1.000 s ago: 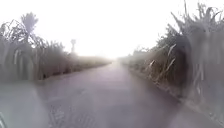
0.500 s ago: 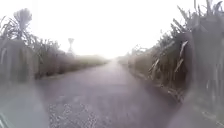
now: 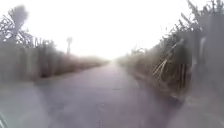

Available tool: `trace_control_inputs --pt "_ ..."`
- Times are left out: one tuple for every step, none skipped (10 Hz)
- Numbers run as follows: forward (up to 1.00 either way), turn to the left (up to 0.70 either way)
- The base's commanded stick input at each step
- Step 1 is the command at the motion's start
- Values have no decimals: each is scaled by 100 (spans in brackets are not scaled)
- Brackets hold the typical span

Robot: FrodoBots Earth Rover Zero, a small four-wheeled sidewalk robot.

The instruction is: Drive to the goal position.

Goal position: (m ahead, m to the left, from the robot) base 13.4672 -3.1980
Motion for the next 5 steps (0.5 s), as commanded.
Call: trace_control_inputs --pt "70 -14" --pt "70 -14" --pt "70 -14" --pt "70 -12" --pt "70 -6"
